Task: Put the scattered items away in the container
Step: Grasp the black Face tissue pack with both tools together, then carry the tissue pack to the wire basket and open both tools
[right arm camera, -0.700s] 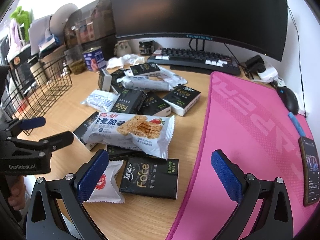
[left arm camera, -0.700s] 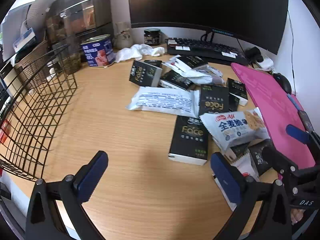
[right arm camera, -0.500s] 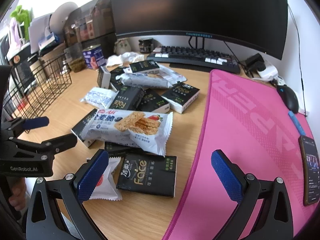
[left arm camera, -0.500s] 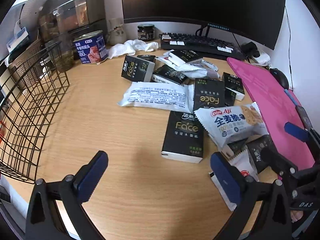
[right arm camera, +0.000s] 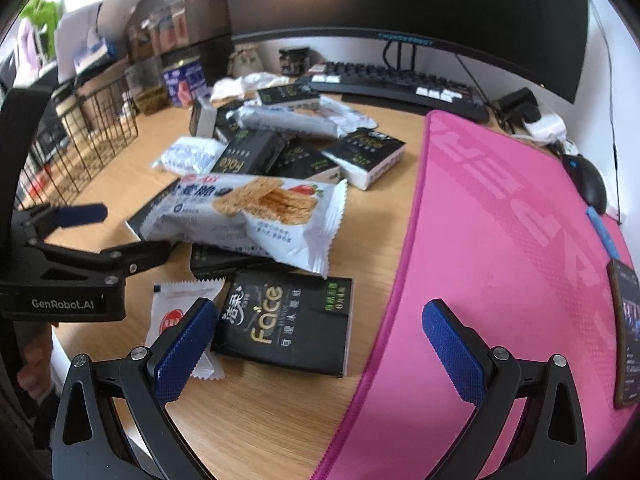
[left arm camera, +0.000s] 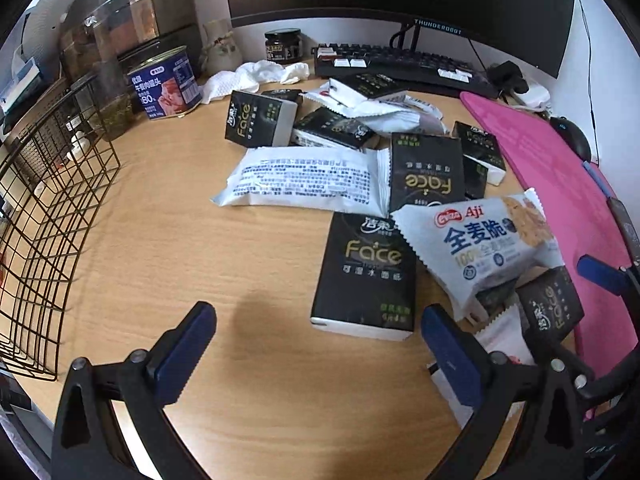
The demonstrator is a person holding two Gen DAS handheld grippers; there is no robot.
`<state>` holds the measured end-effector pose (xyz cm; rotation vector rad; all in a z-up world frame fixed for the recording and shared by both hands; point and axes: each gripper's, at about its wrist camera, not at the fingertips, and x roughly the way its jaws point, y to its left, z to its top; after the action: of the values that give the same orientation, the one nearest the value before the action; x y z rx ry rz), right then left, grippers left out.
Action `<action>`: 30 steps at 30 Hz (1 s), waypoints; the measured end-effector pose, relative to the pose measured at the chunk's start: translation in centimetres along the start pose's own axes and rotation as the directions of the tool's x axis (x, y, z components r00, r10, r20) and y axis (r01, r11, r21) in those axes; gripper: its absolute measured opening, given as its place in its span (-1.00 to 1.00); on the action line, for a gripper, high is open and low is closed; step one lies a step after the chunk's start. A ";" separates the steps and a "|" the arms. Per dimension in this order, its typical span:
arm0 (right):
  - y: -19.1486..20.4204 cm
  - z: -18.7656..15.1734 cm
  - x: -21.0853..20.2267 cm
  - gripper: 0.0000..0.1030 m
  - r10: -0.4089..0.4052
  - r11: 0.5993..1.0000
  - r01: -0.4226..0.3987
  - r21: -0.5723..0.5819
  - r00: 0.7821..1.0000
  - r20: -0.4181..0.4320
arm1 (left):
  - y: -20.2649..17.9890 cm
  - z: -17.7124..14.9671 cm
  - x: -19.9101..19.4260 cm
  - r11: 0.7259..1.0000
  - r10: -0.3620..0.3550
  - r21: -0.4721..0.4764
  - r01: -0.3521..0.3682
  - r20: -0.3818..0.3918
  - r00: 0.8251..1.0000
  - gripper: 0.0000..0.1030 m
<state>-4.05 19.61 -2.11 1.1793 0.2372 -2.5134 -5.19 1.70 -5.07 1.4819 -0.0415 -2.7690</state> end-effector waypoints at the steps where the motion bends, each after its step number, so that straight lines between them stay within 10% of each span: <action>1: 0.2 0.0 0.2 1.00 -0.004 1.000 0.004 -0.009 1.000 -0.008 | -0.1 0.1 0.2 1.000 0.000 0.003 0.000 -0.003 1.000 0.98; 8: 0.8 0.0 0.3 0.26 -0.036 0.998 0.036 -0.059 0.999 -0.003 | -0.2 0.6 1.1 1.000 -0.009 0.017 0.009 -0.013 1.000 0.96; 15: 0.8 -0.1 0.2 0.22 0.006 0.998 -0.007 -0.063 1.000 -0.009 | -0.2 1.4 0.7 0.998 -0.051 0.021 0.051 -0.001 0.999 0.10; 30: -0.4 0.6 -2.7 0.21 -0.010 0.998 0.012 -0.060 0.999 0.033 | 0.2 1.8 -2.3 0.998 -0.018 0.065 0.015 0.055 0.998 0.01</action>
<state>-3.06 20.50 0.34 1.1152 0.3091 -2.5148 -5.46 1.58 -2.16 1.4248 -0.1205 -2.8480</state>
